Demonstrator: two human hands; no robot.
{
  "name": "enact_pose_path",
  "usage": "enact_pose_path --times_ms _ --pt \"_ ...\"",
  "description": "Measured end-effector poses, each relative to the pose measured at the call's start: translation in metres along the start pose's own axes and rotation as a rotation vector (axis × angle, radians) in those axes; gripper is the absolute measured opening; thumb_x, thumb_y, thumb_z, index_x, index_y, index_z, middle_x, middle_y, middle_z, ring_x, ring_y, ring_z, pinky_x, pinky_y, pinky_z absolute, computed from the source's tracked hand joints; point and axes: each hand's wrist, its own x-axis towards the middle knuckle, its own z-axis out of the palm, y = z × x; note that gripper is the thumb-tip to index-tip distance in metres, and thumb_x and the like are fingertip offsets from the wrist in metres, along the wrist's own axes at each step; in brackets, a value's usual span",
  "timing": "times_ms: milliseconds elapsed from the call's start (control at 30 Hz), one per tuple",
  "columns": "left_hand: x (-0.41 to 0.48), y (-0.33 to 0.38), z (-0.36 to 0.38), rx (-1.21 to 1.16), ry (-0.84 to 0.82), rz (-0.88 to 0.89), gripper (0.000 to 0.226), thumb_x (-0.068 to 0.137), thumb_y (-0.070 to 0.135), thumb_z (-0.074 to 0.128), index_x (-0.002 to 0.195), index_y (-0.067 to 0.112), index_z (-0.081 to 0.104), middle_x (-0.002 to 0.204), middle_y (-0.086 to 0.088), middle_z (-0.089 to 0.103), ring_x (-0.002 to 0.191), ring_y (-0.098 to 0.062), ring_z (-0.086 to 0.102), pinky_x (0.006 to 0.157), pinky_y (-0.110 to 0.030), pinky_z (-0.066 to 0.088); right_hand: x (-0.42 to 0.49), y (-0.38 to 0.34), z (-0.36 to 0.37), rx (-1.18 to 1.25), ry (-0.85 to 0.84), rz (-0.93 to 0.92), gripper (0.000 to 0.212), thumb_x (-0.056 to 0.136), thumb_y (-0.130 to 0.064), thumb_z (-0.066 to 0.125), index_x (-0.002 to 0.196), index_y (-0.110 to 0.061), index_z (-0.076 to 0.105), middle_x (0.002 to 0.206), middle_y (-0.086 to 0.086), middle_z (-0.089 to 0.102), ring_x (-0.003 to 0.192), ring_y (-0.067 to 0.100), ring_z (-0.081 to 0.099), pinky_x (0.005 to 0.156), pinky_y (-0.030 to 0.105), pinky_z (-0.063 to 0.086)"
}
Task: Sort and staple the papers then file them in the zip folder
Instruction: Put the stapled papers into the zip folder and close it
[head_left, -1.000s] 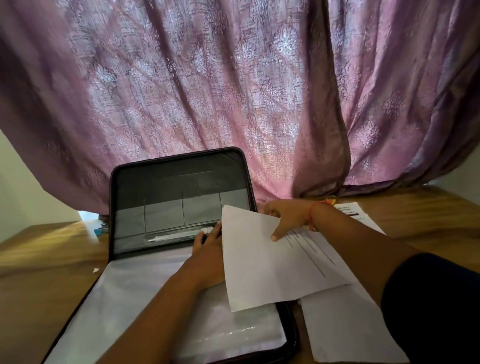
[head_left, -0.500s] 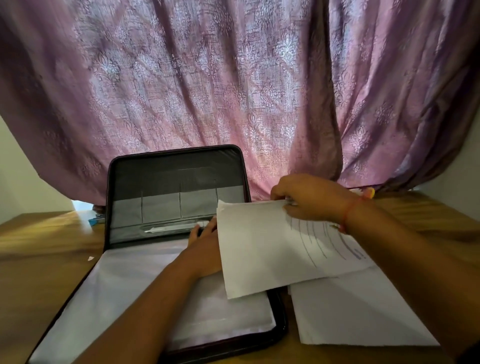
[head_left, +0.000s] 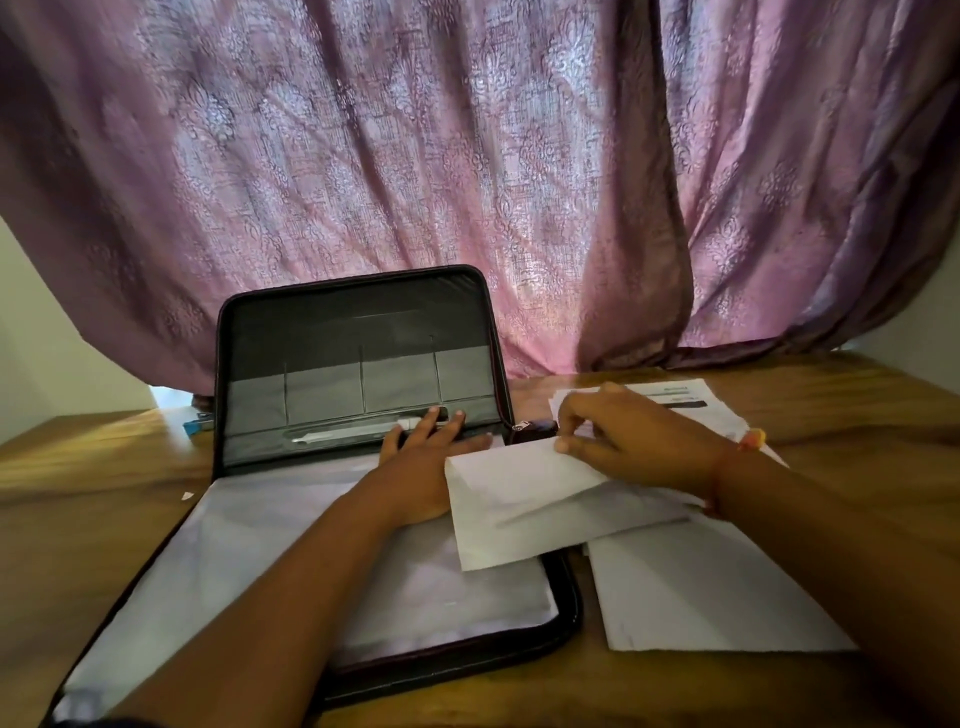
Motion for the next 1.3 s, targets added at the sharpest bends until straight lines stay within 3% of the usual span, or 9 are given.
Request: enact_pose_path --times_ms 133,233,400,533,633,867,1000,1133,1300 --pt "0.002 -0.001 0.001 0.018 -0.002 -0.003 0.065 0.097 0.070 0.034 0.156 0.053 0.011 0.170 0.007 -0.010 0.155 -0.021 -0.018 0.122 -0.058 -0.007 0.005 0.008 0.005 -0.082 -0.167 0.077 0.047 0.087 -0.064 0.055 0.123 -0.034 0.060 0.116 -0.011 0.058 0.106 0.012 0.049 0.089 0.031 0.044" --pt "0.003 -0.001 0.002 0.028 0.001 0.000 0.064 0.098 0.069 0.033 0.156 0.053 0.009 0.170 0.006 -0.010 0.155 -0.023 -0.017 0.122 -0.059 -0.005 0.008 0.011 0.010 -0.077 -0.255 0.123 0.041 0.085 -0.068 0.053 0.114 -0.039 0.057 0.113 -0.013 0.058 0.100 0.010 0.054 0.087 0.029 0.047" --pt "0.003 -0.001 0.000 0.023 -0.015 -0.002 0.069 0.097 0.068 0.039 0.156 0.053 0.006 0.170 0.007 -0.010 0.155 -0.021 -0.018 0.123 -0.057 -0.005 0.013 0.011 0.001 -0.098 -0.266 0.112 0.035 0.082 -0.070 0.057 0.104 -0.045 0.048 0.103 -0.017 0.054 0.092 0.007 0.054 0.075 0.026 0.047" --pt "-0.004 0.000 -0.004 -0.106 0.021 0.019 0.071 0.102 0.056 0.043 0.160 0.040 0.006 0.170 0.010 -0.001 0.155 -0.017 -0.013 0.124 -0.054 -0.004 0.012 0.026 -0.013 -0.100 -0.109 0.104 0.053 0.070 -0.084 0.047 0.110 -0.048 0.050 0.109 -0.017 0.061 0.096 0.012 0.058 0.085 0.037 0.052" --pt "-0.005 -0.005 -0.002 -0.184 0.054 0.042 0.074 0.092 0.075 0.041 0.156 0.048 0.017 0.169 0.013 0.004 0.155 -0.013 -0.010 0.124 -0.052 -0.004 0.008 0.041 -0.018 -0.153 -0.048 0.194 0.064 0.072 -0.084 0.046 0.124 -0.048 0.048 0.121 -0.013 0.063 0.107 0.019 0.060 0.092 0.040 0.051" --pt "-0.005 -0.010 -0.001 -0.255 0.067 0.050 0.125 0.047 0.110 0.017 0.148 0.038 0.037 0.168 0.015 0.010 0.155 -0.008 -0.009 0.124 -0.046 -0.003 -0.005 0.051 -0.007 -0.200 -0.018 0.302 0.056 0.088 -0.069 0.049 0.136 -0.039 0.048 0.140 -0.009 0.054 0.123 0.021 0.052 0.093 0.035 0.045" --pt "-0.004 -0.014 -0.001 -0.283 0.067 0.064 0.108 0.054 0.107 0.024 0.129 0.033 0.047 0.167 0.015 0.015 0.155 -0.007 -0.008 0.123 -0.045 -0.001 -0.005 0.058 -0.006 -0.169 -0.051 0.367 0.060 0.087 -0.072 0.046 0.137 -0.038 0.049 0.141 -0.008 0.053 0.125 0.020 0.051 0.098 0.038 0.046" --pt "-0.008 -0.011 -0.005 -0.299 0.050 0.064 0.035 0.094 0.065 0.048 0.093 0.030 0.048 0.165 0.016 0.022 0.155 -0.010 -0.005 0.124 -0.046 0.001 -0.005 0.057 -0.007 -0.165 -0.033 0.386 0.063 0.087 -0.072 0.045 0.139 -0.036 0.048 0.144 -0.007 0.051 0.127 0.020 0.050 0.099 0.037 0.044" --pt "-0.007 -0.016 -0.004 -0.429 0.081 0.085 0.030 0.104 0.043 0.047 0.088 0.018 0.048 0.159 0.018 0.033 0.150 -0.002 -0.003 0.126 -0.050 0.003 -0.005 0.055 -0.009 -0.138 -0.014 0.384 0.059 0.087 -0.070 0.049 0.136 -0.037 0.050 0.141 -0.009 0.053 0.123 0.019 0.052 0.095 0.037 0.046"
